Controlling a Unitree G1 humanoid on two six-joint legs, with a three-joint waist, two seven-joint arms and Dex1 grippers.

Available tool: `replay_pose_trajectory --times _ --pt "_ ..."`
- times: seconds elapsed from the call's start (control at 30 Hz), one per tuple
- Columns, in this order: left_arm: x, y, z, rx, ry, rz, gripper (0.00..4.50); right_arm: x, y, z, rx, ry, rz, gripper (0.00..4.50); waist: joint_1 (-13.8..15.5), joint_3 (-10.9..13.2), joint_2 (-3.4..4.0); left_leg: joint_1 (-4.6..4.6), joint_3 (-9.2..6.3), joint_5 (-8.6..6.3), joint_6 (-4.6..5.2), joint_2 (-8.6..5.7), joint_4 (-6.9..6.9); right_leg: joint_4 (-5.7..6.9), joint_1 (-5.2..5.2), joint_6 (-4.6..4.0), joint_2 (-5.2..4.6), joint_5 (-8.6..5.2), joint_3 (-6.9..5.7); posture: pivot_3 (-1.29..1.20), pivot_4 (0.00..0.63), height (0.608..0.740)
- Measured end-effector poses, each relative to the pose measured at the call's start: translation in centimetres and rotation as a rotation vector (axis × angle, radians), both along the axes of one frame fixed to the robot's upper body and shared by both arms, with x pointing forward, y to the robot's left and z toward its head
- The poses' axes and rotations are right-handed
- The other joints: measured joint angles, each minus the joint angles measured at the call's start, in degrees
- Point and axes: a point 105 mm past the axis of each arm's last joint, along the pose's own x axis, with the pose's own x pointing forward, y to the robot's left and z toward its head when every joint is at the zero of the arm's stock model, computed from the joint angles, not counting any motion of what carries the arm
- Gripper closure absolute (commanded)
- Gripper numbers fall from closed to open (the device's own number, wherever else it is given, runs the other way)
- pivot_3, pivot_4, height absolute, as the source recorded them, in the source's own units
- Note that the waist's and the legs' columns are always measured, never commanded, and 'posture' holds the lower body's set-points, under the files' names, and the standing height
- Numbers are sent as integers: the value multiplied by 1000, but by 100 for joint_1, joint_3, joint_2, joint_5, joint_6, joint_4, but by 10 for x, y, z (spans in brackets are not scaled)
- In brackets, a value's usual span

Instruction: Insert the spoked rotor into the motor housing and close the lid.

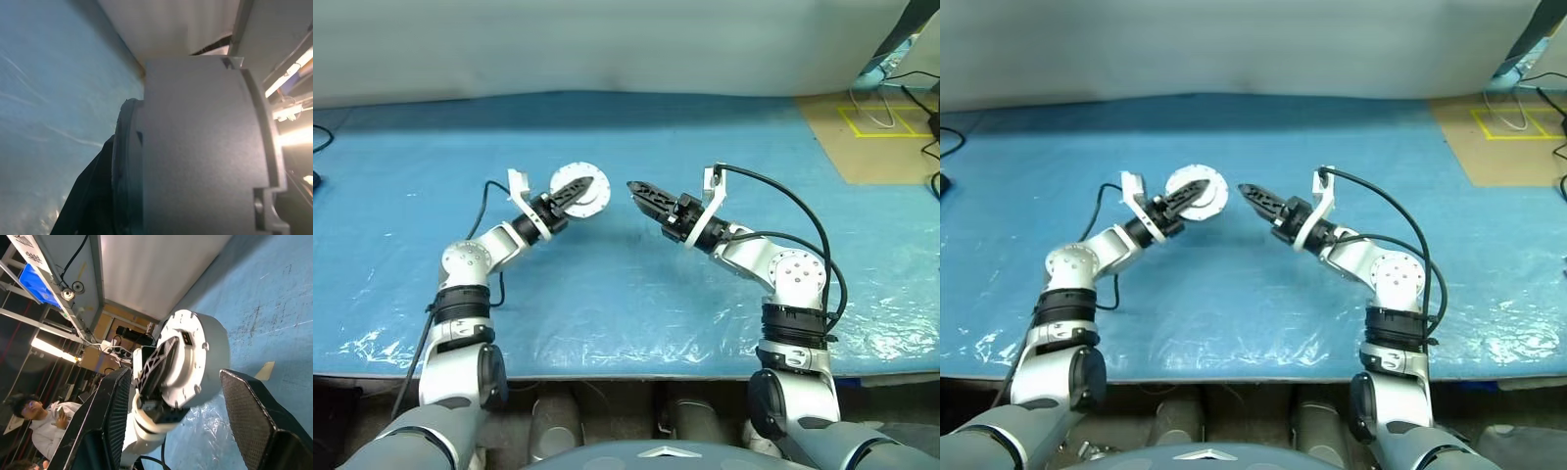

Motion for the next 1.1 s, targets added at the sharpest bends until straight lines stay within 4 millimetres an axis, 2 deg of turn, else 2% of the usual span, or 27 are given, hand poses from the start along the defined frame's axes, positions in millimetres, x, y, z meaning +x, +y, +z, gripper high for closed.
replay_pose_trajectory --times 0.13,0.2,0.27,0.43,0.5,0.63,0.8,0.9,1.1 --pt "15 28 9 10 -42 152 1835 4 -6 0 -70 -35 -45 1444 14 1 -2 -4 -3 0 0 -1 1 -2 0 0 0 0 -2 0 150 740" --pt "21 42 6 49 -38 228 1835 7 -11 0 -114 -59 -84 1444 17 1 -3 -5 -4 0 0 0 2 -1 0 1 0 0 -3 0 150 740" --pt "26 57 -5 95 0 311 1835 9 -14 -1 -130 -71 -104 1444 21 2 -3 -6 -5 0 0 0 3 -2 0 1 0 1 -3 0 150 740" --pt "31 76 -37 211 93 417 1835 8 -10 -9 -162 -67 -92 1444 57 13 -22 -12 -12 0 0 1 6 -2 0 1 1 1 -10 0 150 740" --pt "32 79 -45 247 115 430 1260 9 -9 -11 -172 -66 -97 1401 72 14 -24 -14 -14 0 0 1 11 -2 -1 1 0 1 -12 0 150 740" --pt "34 85 -48 289 120 483 33 9 -8 -12 -174 -66 -100 1401 80 15 -26 -21 -21 0 0 1 21 4 1 1 -1 1 -15 0 150 740" --pt "36 94 -52 381 136 533 33 10 -9 -14 -192 -68 -109 1401 75 14 -26 -16 -22 0 0 2 24 14 1 -1 -2 2 -14 0 150 740" --pt "36 109 -47 433 124 581 33 10 -9 -14 -194 -72 -107 1401 53 15 -26 -10 -23 0 0 5 24 19 0 -4 1 3 -13 0 150 740" --pt "31 180 -4 597 -4 814 33 12 -10 -18 -219 -85 -120 1401 66 14 -26 3 -23 0 -1 0 24 18 3 -4 -2 4 -11 0 150 740"
